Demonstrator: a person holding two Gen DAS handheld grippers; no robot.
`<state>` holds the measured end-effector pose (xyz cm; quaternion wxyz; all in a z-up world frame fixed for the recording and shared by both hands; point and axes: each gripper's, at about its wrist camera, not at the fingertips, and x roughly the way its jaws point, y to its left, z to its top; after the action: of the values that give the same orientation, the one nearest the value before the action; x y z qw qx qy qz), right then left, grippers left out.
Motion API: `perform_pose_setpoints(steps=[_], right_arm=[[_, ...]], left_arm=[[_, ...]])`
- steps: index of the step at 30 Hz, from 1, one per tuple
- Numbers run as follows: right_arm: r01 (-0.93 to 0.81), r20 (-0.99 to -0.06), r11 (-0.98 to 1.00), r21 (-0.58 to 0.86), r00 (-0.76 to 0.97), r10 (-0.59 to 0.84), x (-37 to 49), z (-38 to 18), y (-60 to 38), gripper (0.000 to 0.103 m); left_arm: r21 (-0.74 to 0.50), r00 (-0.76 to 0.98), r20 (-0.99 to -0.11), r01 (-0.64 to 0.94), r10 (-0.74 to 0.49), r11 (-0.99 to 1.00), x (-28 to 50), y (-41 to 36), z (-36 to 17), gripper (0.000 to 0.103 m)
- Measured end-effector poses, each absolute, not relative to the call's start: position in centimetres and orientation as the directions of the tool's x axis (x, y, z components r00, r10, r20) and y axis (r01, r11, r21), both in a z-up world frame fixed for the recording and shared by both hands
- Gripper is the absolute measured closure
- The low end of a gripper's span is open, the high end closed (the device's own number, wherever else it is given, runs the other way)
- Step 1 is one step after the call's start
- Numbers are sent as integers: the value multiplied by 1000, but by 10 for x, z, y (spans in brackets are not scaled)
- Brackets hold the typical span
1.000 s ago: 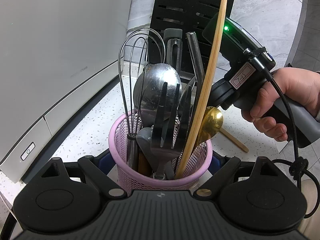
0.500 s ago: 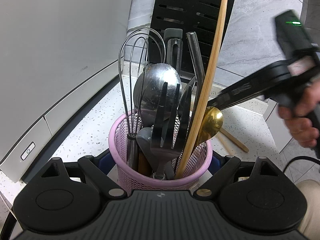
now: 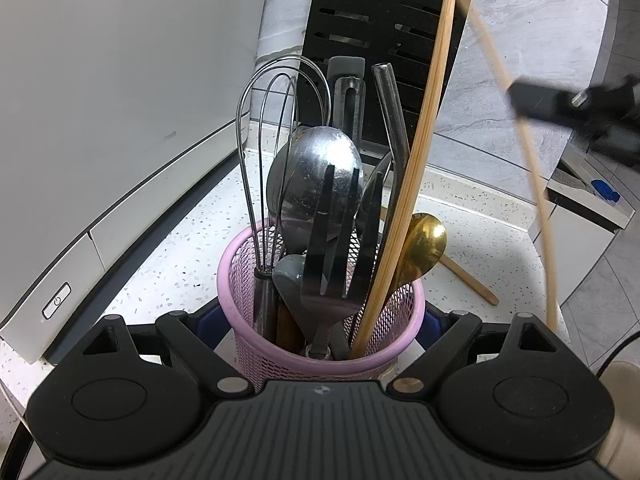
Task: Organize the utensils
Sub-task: 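Lift the wooden chopstick with the right gripper over the pink cup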
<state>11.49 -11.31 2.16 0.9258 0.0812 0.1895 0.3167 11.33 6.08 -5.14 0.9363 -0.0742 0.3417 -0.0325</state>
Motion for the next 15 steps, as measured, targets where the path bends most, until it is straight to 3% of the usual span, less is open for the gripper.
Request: perform_pose_setpoints(steps=[7,15], right_arm=[[-618,-48,745,253,761,648,82,29,-115,101],[-687,48,686,239,714,698,80,26,-90,101]], left_arm=[[-159,762,-639,5,-106,987,114,60,-50,0],[-159,761,-639,5,-107,987,114,59,-50,0]])
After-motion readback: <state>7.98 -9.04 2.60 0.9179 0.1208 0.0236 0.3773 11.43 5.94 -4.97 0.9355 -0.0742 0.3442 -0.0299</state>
